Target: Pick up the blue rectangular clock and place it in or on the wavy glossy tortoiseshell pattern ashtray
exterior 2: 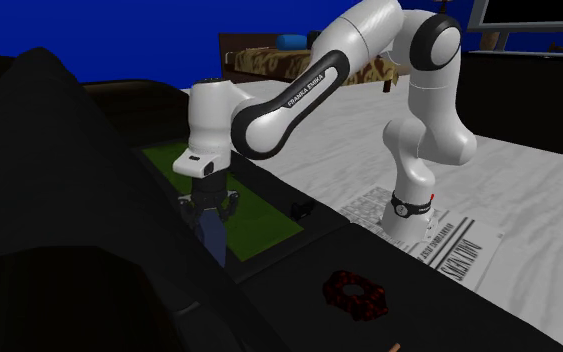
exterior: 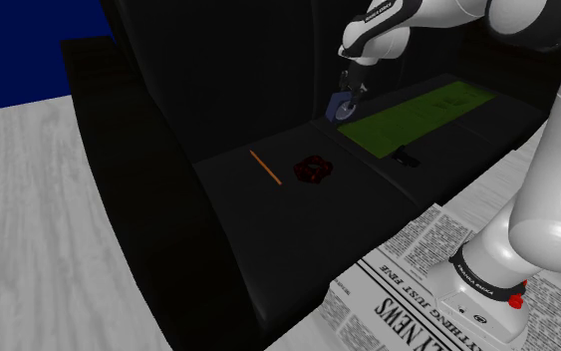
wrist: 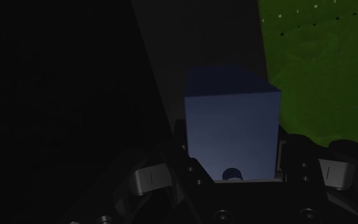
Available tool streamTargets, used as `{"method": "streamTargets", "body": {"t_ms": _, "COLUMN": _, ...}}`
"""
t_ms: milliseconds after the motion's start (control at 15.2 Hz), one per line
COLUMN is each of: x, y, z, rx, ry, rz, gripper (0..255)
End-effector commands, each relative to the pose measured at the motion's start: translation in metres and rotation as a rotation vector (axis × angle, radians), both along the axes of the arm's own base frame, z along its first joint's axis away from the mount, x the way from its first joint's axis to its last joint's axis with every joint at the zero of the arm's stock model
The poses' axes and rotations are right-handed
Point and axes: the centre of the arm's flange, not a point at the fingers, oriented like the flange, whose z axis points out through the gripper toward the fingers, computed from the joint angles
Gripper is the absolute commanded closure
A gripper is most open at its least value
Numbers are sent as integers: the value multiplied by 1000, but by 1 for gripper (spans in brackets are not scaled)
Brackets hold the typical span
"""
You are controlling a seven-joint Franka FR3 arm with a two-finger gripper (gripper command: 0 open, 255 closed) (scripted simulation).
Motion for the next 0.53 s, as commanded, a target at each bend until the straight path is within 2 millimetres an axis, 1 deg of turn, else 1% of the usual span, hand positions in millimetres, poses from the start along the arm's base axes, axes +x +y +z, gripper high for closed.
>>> {"method": "streamTargets", "body": {"t_ms": 0, "x": 1, "y": 0, "z": 10, "rx": 0, "ry": 0, "rz": 0, "gripper": 255}}
{"method": "streamTargets", "body": {"t_ms": 462, "x": 1, "y": 0, "z": 47, "rx": 0, "ry": 0, "rz": 0, "gripper": 255}}
